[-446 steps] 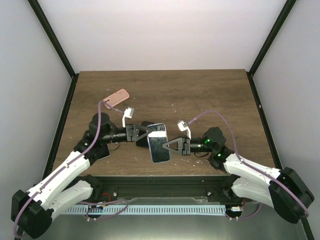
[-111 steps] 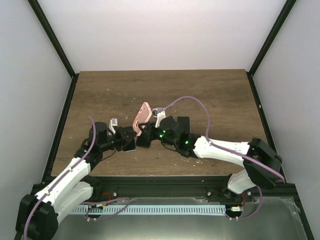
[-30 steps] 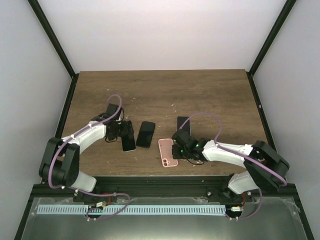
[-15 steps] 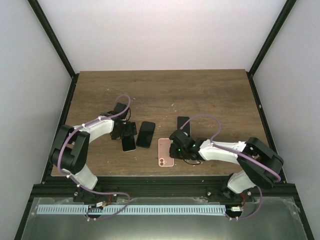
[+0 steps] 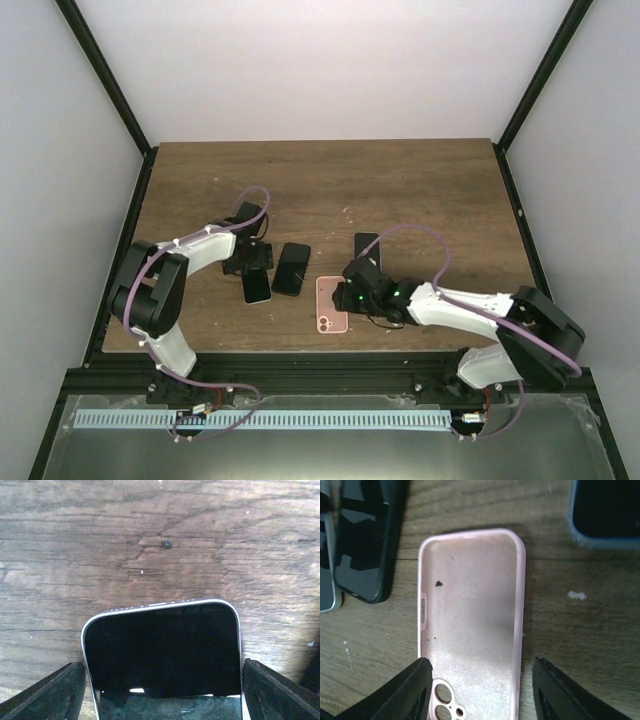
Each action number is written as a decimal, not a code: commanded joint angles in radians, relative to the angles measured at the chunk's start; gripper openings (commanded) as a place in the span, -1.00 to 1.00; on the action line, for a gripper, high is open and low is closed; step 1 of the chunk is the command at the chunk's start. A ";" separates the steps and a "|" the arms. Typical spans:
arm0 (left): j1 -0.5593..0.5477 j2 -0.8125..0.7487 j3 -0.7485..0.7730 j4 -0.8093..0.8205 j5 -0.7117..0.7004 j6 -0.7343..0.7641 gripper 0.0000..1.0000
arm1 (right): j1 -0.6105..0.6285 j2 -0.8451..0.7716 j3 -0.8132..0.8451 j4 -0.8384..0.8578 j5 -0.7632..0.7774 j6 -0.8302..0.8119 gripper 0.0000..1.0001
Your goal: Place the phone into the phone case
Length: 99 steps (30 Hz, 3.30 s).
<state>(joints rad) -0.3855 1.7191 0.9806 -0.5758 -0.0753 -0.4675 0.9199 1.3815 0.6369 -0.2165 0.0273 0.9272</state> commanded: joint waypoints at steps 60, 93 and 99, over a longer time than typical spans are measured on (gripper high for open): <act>-0.253 -0.295 -0.001 -0.041 0.329 -0.231 0.06 | -0.050 -0.399 -0.235 0.071 0.065 -0.140 0.60; -0.451 0.019 0.061 0.236 0.303 -0.397 -0.01 | -0.126 -0.601 -0.368 0.073 -0.019 -0.115 0.54; -0.453 0.038 0.070 0.211 0.282 -0.393 0.05 | -0.125 -0.600 -0.379 0.084 -0.024 -0.112 0.54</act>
<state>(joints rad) -0.8322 1.7512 1.0309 -0.3569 0.2340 -0.8700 0.8005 0.7895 0.2710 -0.1562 0.0044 0.8055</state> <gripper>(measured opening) 0.765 0.770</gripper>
